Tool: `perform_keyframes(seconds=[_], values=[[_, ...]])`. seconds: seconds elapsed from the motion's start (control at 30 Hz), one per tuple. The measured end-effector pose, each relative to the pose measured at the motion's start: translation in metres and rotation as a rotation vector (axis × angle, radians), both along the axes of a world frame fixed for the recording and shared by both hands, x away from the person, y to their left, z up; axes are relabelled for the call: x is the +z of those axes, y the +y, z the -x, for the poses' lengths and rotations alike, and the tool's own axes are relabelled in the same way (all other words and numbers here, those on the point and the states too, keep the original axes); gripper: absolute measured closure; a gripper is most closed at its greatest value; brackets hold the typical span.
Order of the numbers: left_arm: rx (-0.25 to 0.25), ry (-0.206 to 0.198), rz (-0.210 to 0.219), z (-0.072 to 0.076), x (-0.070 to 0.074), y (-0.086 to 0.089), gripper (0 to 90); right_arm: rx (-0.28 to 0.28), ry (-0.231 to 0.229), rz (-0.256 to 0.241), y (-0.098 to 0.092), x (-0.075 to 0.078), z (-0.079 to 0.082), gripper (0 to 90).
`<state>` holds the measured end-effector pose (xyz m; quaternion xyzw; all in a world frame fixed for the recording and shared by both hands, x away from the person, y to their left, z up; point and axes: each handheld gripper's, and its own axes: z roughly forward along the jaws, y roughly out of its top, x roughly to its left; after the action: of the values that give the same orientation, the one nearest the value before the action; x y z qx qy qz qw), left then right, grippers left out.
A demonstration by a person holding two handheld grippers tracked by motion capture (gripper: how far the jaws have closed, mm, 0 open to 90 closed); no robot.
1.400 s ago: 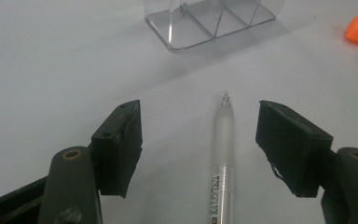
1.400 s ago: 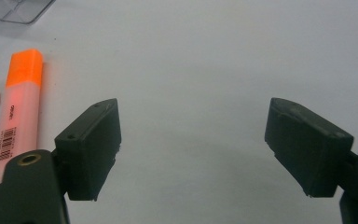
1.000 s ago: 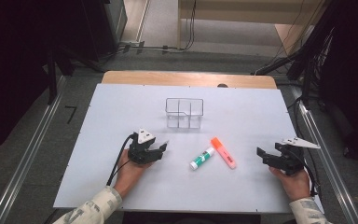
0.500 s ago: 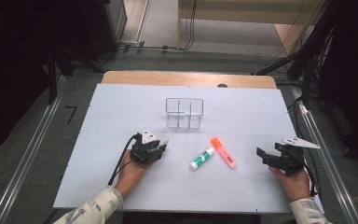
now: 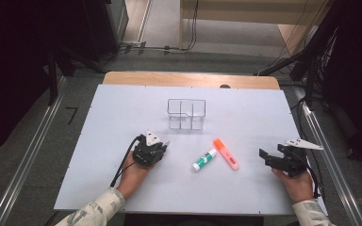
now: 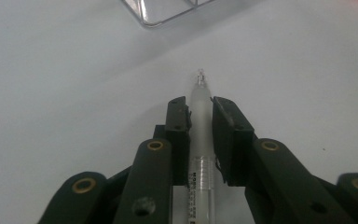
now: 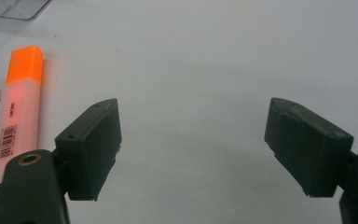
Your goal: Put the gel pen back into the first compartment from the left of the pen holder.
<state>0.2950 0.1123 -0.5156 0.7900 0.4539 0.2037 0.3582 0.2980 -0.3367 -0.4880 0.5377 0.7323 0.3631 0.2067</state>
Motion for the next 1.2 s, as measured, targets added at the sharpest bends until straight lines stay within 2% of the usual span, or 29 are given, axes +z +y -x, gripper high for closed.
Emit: perform_keyframes(seconds=[0.07, 0.17, 0.27, 0.37, 0.5, 0.6, 0.93, 1.2], values=[[0.002, 0.004, -0.002, 0.0, 0.0, 0.0, 80.4, 0.0, 0.0, 0.0, 0.0, 0.0, 0.0, 17.3], [0.004, 0.023, 0.02, -0.002, 0.001, 0.002, 81.2, 0.0, 0.0, 0.0, 0.0, 0.0, 0.0, 17.4], [0.004, 0.02, 0.007, -0.002, 0.002, 0.001, 81.5, 0.0, 0.0, -0.001, 0.0, 0.0, 0.0, 17.4], [0.009, 0.022, 0.025, -0.002, 0.003, 0.001, 81.5, 0.001, -0.002, 0.0, 0.0, 0.0, 0.0, 17.4], [0.026, -0.011, 0.069, -0.001, 0.013, 0.006, 81.6, -0.002, -0.001, -0.003, -0.001, 0.0, 0.0, 17.4], [0.03, -0.022, 0.085, 0.0, 0.016, 0.008, 81.6, 0.0, -0.001, -0.003, -0.001, 0.0, 0.0, 17.4], [0.026, -0.055, 0.111, 0.002, 0.023, 0.008, 81.8, -0.001, -0.003, -0.002, 0.0, 0.0, 0.0, 17.4], [0.043, -0.082, 0.156, 0.002, 0.033, 0.011, 81.8, -0.001, 0.0, -0.002, 0.0, 0.0, -0.001, 17.4]])
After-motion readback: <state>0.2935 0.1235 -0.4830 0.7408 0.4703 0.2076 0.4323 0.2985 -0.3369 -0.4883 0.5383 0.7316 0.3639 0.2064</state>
